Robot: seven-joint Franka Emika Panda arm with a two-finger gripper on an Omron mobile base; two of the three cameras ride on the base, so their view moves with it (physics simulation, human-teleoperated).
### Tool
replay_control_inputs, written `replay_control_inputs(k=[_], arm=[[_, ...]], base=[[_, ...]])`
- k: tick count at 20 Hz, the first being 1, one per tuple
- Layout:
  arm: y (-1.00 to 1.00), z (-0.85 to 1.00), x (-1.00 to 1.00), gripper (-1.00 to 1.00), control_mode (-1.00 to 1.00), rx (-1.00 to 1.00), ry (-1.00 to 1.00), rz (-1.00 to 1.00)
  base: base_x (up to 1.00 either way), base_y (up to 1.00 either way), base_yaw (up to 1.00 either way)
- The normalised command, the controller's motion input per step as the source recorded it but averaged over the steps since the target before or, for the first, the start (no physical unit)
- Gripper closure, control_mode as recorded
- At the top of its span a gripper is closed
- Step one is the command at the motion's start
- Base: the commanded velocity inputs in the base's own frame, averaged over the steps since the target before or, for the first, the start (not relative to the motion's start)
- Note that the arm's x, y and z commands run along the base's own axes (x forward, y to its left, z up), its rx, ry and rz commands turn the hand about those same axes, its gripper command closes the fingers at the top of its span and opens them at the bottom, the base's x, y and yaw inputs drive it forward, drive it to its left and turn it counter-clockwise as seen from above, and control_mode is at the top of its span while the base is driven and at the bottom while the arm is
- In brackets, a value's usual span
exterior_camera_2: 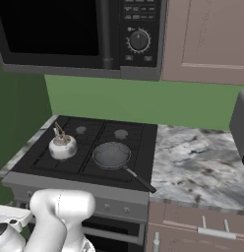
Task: Pick the kettle from the counter and place it on a stove burner. Then turn the burner on.
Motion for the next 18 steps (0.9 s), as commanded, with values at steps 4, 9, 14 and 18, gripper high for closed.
replay_control_inputs(k=[4, 9, 14, 18], arm=[[-0.01, 0.04, 0.0, -1.0, -1.0, 0.0, -0.01, 0.0], [0.0, 0.0, 0.0, -1.0, -1.0, 0.0, 0.0, 0.0], [-0.03, 0.0, -0.01, -1.0, -1.0, 0.0, 0.0, 0.0], [-0.06, 0.0, 0.0, -1.0, -1.0, 0.0, -0.02, 0.0]], base=[[0.0, 0.0, 0.0], [0.0, 0.0, 0.0], [0.0, 0.0, 0.0], [0.0, 0.0, 0.0]])
